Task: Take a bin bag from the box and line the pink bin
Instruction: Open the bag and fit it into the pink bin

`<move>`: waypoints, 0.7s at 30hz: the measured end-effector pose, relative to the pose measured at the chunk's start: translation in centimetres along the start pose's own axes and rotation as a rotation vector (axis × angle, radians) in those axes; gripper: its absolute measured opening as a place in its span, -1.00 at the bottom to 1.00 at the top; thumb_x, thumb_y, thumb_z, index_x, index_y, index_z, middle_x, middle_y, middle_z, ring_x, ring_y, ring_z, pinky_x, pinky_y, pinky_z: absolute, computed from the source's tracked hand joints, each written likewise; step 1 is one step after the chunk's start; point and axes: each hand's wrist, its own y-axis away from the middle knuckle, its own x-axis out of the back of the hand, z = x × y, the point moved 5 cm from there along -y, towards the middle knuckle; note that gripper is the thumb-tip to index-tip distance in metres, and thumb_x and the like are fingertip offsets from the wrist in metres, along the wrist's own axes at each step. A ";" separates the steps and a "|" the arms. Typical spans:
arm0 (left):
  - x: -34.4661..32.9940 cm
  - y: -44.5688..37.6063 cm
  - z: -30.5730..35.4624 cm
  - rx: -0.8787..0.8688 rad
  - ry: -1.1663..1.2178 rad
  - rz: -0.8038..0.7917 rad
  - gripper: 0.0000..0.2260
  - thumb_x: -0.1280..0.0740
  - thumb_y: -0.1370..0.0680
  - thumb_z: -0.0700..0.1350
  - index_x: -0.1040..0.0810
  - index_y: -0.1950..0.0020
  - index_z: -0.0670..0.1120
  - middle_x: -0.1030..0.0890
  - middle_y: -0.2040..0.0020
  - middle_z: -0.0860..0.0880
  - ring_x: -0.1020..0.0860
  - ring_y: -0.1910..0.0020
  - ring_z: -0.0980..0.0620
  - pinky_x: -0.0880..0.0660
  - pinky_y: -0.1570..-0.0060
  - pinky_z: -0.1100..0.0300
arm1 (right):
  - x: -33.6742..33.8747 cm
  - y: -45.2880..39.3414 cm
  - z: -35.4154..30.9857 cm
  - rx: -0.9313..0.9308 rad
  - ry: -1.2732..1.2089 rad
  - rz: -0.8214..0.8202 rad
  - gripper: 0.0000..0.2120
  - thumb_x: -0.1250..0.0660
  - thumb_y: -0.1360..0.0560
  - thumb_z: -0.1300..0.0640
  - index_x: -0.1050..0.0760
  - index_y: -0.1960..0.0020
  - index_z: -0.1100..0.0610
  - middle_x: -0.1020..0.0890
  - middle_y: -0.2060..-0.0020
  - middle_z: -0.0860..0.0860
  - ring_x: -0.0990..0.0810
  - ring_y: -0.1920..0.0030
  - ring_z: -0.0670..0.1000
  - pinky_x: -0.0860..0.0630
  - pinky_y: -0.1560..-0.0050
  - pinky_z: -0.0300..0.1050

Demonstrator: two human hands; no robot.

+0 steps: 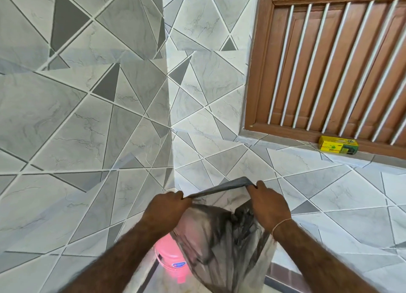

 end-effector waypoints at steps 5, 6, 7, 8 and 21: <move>-2.9 1.0 -2.8 0.557 0.170 -0.143 -0.83 -0.29 -0.42 -0.17 -0.62 0.04 -0.07 -0.67 0.09 -0.09 -0.65 0.09 -0.15 -0.56 0.15 0.09 | -2.5 1.4 2.1 -0.076 0.031 -0.071 -0.63 -0.22 -0.53 0.15 -0.38 -0.33 0.08 -0.55 -0.05 0.13 -0.66 0.04 0.20 -0.61 0.05 0.06; -3.6 1.6 -3.2 0.719 0.275 -0.124 -0.79 -0.22 -0.47 -0.15 -0.62 0.00 -0.07 -0.67 0.04 -0.10 -0.64 0.01 -0.17 -0.55 0.06 0.08 | -3.0 1.8 2.4 -0.084 0.034 -0.080 -0.64 -0.22 -0.53 0.13 -0.38 -0.32 0.07 -0.55 -0.04 0.13 -0.66 0.05 0.21 -0.60 0.08 0.05; -4.1 2.2 -3.5 0.862 0.423 -0.066 -0.76 -0.19 -0.48 -0.11 -0.63 0.01 -0.08 -0.68 0.03 -0.12 -0.62 0.00 -0.20 -0.53 0.02 0.06 | -3.5 2.2 2.5 -0.093 0.032 -0.091 -0.66 -0.21 -0.53 0.10 -0.40 -0.30 0.07 -0.55 -0.03 0.12 -0.66 0.05 0.20 -0.58 0.09 0.04; -4.2 2.7 -3.4 0.985 0.582 0.030 -0.75 -0.19 -0.49 -0.06 -0.64 0.04 -0.09 -0.68 0.07 -0.16 -0.61 0.02 -0.23 -0.51 0.03 0.06 | -4.0 2.6 2.7 -0.106 0.027 -0.105 -0.68 -0.21 -0.53 0.07 -0.42 -0.28 0.07 -0.55 -0.02 0.11 -0.66 0.04 0.20 -0.57 0.09 0.03; -5.8 2.9 0.9 0.246 0.416 -0.615 -0.64 -0.31 -0.52 -0.07 -0.50 -0.30 0.17 -0.57 -0.25 -0.04 -0.56 -0.20 -0.11 -0.50 -0.11 0.11 | -5.9 4.1 7.0 -0.426 -0.161 -0.377 -0.57 -0.28 -0.46 0.14 -0.39 -0.32 0.18 -0.58 -0.20 0.24 -0.58 -0.19 0.28 -0.53 -0.16 0.06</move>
